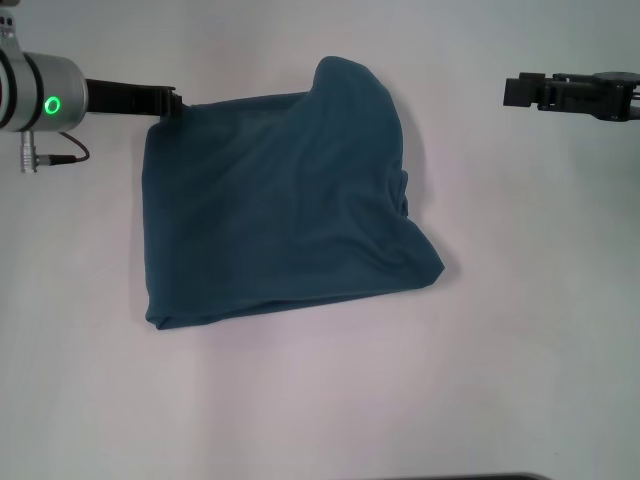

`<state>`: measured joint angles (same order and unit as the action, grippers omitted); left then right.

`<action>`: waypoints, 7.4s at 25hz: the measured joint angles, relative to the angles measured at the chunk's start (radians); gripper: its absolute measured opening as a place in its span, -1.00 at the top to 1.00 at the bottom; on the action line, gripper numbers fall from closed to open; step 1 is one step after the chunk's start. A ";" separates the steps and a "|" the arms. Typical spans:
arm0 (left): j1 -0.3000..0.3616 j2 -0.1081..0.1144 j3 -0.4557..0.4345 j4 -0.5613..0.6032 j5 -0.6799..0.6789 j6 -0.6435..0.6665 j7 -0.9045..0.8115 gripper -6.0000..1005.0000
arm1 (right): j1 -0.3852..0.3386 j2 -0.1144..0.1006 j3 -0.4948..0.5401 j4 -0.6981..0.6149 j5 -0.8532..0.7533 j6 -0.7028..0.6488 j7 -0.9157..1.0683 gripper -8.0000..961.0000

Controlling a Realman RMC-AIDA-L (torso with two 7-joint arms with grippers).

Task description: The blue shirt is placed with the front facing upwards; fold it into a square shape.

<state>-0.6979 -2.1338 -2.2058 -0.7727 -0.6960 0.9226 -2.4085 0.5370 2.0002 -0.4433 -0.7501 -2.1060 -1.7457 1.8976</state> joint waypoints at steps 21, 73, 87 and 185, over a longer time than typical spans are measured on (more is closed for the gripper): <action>0.058 0.011 0.000 -0.094 -0.001 -0.015 -0.053 0.89 | 0.001 -0.001 0.000 0.009 0.000 0.000 0.003 -0.48; -0.020 0.007 0.019 0.031 0.029 -0.036 -0.051 0.84 | -0.004 -0.005 0.000 0.020 0.000 0.000 0.003 -0.49; 0.027 0.009 0.001 -0.056 0.029 -0.033 -0.097 0.94 | -0.001 -0.005 0.000 0.020 0.000 0.000 0.003 -0.49; 0.315 0.038 -0.336 0.004 -0.282 0.981 0.998 -0.43 | -0.048 0.092 -0.368 0.218 0.083 0.044 -0.769 -0.47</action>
<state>-0.3832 -2.0954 -2.5418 -0.7684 -0.9776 1.9036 -1.4109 0.4891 2.0923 -0.8115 -0.5322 -2.0232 -1.7014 1.1289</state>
